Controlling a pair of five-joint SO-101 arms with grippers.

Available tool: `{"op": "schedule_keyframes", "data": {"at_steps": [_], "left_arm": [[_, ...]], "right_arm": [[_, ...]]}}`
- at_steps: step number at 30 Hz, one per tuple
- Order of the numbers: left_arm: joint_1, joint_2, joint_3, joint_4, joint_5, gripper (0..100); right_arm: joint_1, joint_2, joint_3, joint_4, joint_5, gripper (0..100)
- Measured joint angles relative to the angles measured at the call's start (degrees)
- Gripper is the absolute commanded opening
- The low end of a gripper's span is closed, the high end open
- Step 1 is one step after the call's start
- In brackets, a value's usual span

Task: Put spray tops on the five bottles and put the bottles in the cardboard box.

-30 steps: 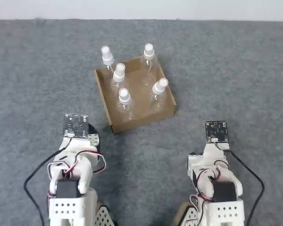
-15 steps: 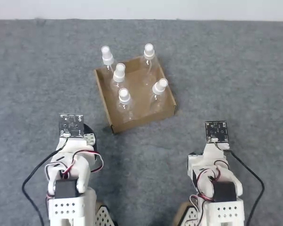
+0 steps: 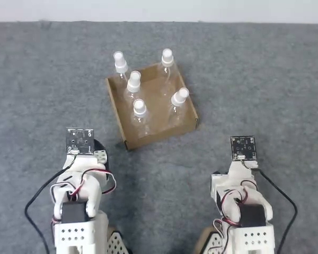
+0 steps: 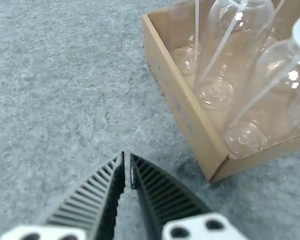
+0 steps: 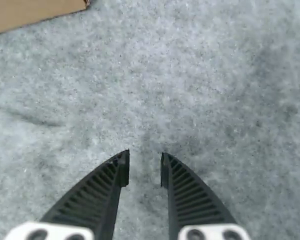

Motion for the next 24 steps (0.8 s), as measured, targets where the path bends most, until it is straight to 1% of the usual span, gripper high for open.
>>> {"op": "schedule_keyframes", "data": {"at_steps": [4,12,19,24], "left_arm": [[0.00,0.00,0.00,2.29,0.00,1],[0.00,0.00,0.00,2.46,0.00,1],[0.09,0.00,0.00,9.32,0.00,1],[0.09,0.00,0.00,9.58,0.00,1]], "right_arm": [[0.00,0.00,0.00,0.00,0.00,5.9],[0.00,0.00,0.00,0.00,0.00,5.9],[0.00,0.00,0.00,0.00,0.00,5.9],[0.00,0.00,0.00,0.00,0.00,5.9]]}}
